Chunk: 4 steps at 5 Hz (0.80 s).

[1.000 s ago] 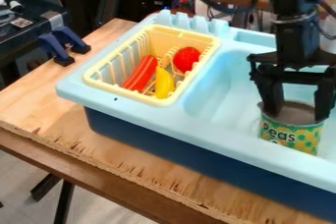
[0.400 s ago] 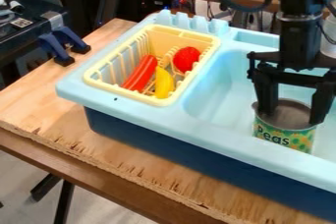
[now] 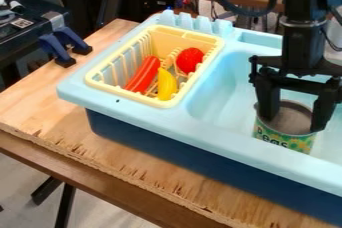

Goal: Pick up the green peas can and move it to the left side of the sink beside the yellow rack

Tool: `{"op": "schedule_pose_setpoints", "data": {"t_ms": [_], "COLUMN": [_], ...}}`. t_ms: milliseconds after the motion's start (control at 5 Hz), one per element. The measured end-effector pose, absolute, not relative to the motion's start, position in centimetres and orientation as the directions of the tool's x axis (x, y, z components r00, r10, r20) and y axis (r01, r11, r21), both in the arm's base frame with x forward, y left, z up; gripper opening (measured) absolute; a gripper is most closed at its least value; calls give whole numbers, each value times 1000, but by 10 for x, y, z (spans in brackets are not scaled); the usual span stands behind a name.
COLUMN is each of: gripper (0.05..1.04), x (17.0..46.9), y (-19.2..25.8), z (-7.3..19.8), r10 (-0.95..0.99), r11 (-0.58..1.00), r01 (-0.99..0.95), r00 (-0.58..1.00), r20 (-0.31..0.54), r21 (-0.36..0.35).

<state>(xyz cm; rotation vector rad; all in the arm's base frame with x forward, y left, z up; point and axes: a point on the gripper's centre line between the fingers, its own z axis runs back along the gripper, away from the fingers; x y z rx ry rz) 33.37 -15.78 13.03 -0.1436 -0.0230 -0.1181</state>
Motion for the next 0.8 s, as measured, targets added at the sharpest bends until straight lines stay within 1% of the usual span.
{"op": "schedule_pose_setpoints", "data": {"t_ms": [200,400,600,800], "gripper": [999,999,999,999], "x": [338,349,350,353], "y": [-137,-103,-97,-89], "z": [133,133,136,139], "r10": [-117,-33,-45,-27], "r11": [978,991,995,996], "r01": [134,49,56,40], "r00": [987,992,991,988], "r20": [112,123,124,154], "r21": [-159,-127,-87,-83]}}
